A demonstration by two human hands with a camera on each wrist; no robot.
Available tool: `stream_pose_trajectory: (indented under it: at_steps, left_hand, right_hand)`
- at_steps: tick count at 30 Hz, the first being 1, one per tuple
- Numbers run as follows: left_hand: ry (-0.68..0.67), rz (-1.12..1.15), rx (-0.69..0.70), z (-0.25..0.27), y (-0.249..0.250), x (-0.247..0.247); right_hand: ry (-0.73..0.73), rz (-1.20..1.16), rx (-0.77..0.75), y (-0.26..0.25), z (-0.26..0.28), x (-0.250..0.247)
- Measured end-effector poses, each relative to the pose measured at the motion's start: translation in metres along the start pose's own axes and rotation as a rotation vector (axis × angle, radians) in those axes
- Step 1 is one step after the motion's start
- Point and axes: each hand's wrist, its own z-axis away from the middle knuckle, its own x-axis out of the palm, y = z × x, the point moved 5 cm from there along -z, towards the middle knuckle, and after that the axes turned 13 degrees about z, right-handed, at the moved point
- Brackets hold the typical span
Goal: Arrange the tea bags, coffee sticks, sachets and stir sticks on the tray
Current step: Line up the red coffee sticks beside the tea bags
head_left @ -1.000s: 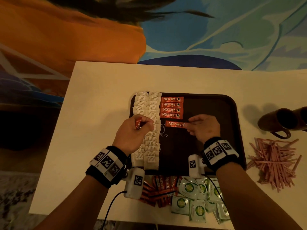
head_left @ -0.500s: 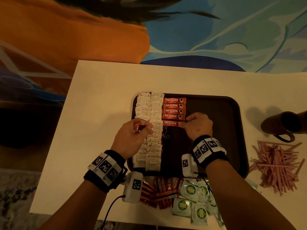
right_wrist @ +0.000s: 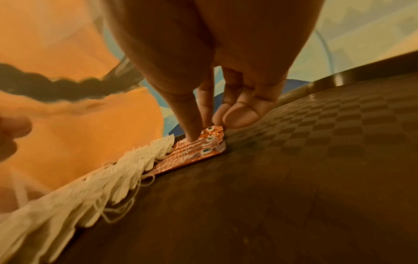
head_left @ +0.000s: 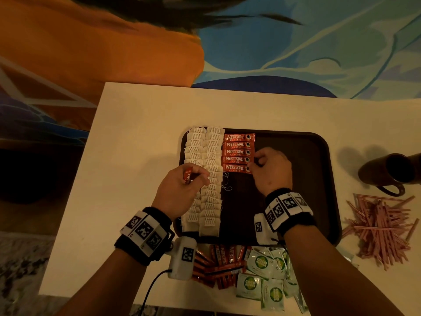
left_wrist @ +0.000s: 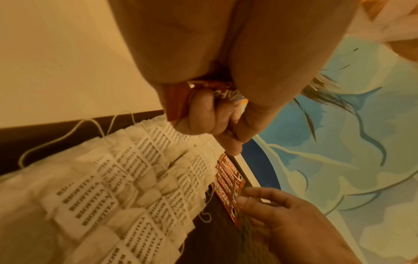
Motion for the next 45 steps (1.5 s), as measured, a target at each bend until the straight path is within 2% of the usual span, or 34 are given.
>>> stream_pose_trajectory:
  at_steps: [3, 5, 14, 21, 23, 25, 28, 33, 37, 41, 45]
  left_hand:
    - [-0.01, 0.005, 0.001, 0.0, 0.001, 0.003]
    - [-0.013, 0.009, 0.004, 0.0, 0.001, 0.005]
    - [-0.013, 0.0, 0.005, 0.002, 0.002, 0.003]
    - [-0.072, 0.001, -0.002, 0.002, 0.007, 0.014]
    - [-0.113, -0.018, -0.018, 0.003, 0.009, 0.019]
    - [-0.181, -0.057, -0.03, 0.004, 0.01, 0.024]
    - [-0.312, -0.087, -0.01, 0.008, 0.012, 0.033]
    - [-0.407, -0.087, -0.027, 0.015, 0.016, 0.039]
    - [-0.322, -0.065, -0.048, 0.013, 0.013, 0.027]
    - [-0.213, -0.001, 0.003, 0.007, 0.021, 0.022]
    - [-0.218, 0.016, 0.05, 0.005, 0.026, 0.029]
  right_hand:
    - [-0.014, 0.048, -0.217, -0.013, 0.006, 0.009]
    - [-0.027, 0.106, -0.282, -0.015, 0.008, 0.016]
    - [-0.059, 0.134, -0.281, -0.008, 0.007, 0.016]
    - [-0.015, -0.093, -0.326, -0.023, 0.017, -0.008]
    - [-0.062, -0.232, -0.424, -0.037, 0.034, -0.018]
    - [-0.182, -0.376, -0.526, -0.052, 0.053, -0.024]
    - [-0.345, -0.455, -0.609, -0.068, 0.073, -0.018]
    - [-0.393, -0.477, -0.569, -0.062, 0.07, -0.014]
    - [-0.384, -0.497, -0.507, -0.044, 0.059, -0.024]
    - [-0.388, -0.481, -0.504, -0.036, 0.057, -0.029]
    - [-0.474, -0.487, -0.484, -0.038, 0.063, -0.025]
